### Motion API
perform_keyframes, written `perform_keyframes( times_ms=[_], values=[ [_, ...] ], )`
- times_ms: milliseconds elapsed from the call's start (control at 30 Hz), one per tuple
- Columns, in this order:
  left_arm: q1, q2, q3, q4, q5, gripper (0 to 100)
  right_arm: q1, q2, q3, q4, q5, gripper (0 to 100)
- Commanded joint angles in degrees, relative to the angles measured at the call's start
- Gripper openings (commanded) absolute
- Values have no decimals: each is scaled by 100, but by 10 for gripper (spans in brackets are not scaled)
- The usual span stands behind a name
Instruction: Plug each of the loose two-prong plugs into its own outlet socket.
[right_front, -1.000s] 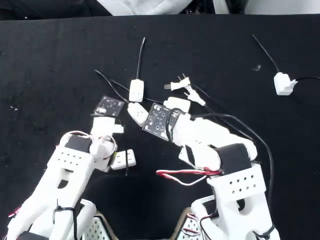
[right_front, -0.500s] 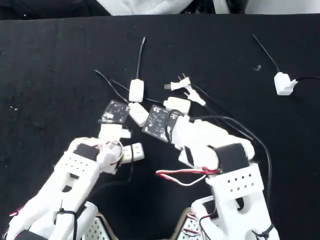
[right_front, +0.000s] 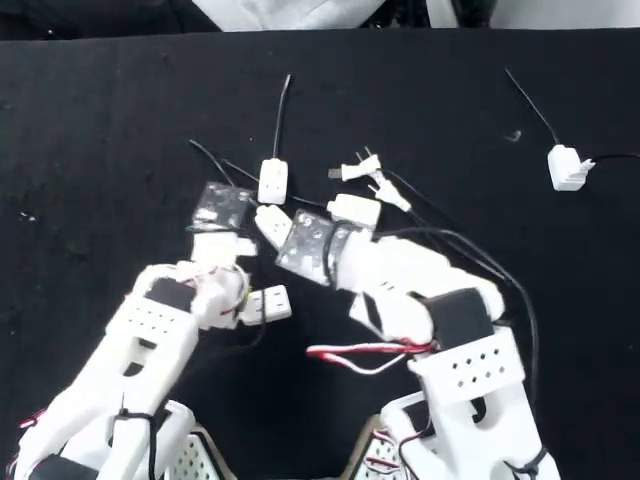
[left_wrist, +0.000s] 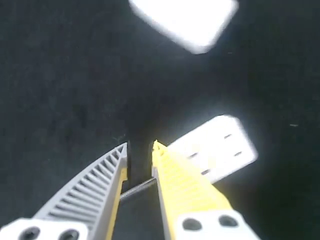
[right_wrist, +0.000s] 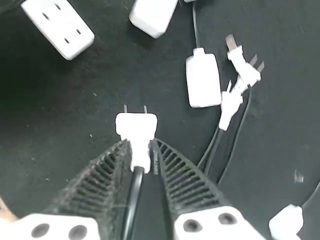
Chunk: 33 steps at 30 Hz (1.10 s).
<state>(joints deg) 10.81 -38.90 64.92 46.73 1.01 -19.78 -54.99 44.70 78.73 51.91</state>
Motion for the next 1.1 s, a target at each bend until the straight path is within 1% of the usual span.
perform_keyframes(
  times_ms=[0, 33, 100, 167, 233, 267, 333, 400, 500, 567, 667, 733, 800, 933, 1000, 1067],
  values=[
    [-585, 44, -242, 308, 431, 91, -589, 198, -48, -246, -202, 11],
    [-690, 62, -171, 281, 879, 77, -703, 382, -57, -360, -211, 11],
    [-752, 114, 66, 62, 2145, 30, -826, 892, -101, -580, -211, 11],
    [-778, 62, 356, -62, 3341, 38, -853, 1464, -312, -738, -193, 11],
    [-681, 53, 426, -79, 4097, 42, -862, 1991, -673, -774, -167, 11],
    [-673, 53, 418, -97, 4255, 42, -870, 2211, -866, -765, -167, 11],
    [-673, 53, 338, -229, 4185, 42, -1011, 2554, -1174, -756, -149, 11],
    [-629, 62, 391, -308, 4053, 41, -1257, 2844, -1323, -677, 70, 11],
    [-620, 62, 567, -316, 4413, 30, -1618, 3152, -1420, -668, 185, 11],
    [-418, 62, 576, -264, 4563, 30, -1653, 3301, -1490, -677, 185, 11],
    [-40, 53, 365, 44, 4580, 30, -1644, 3424, -1560, -677, 202, 11],
    [92, 53, 224, 237, 4589, 30, -1670, 3486, -1560, -695, 229, 11],
    [-31, 53, 189, 273, 4589, 30, -1697, 3486, -1534, -862, 229, 11],
    [-567, 62, 207, 308, 4782, 30, -1688, 3486, -1560, -1011, 237, 11],
    [-796, 53, 127, 360, 4633, 30, -1697, 3486, -1560, -1011, 237, 11],
    [-875, 44, -84, 721, 4369, 30, -1697, 3495, -1560, -1011, 237, 11]
  ],
)
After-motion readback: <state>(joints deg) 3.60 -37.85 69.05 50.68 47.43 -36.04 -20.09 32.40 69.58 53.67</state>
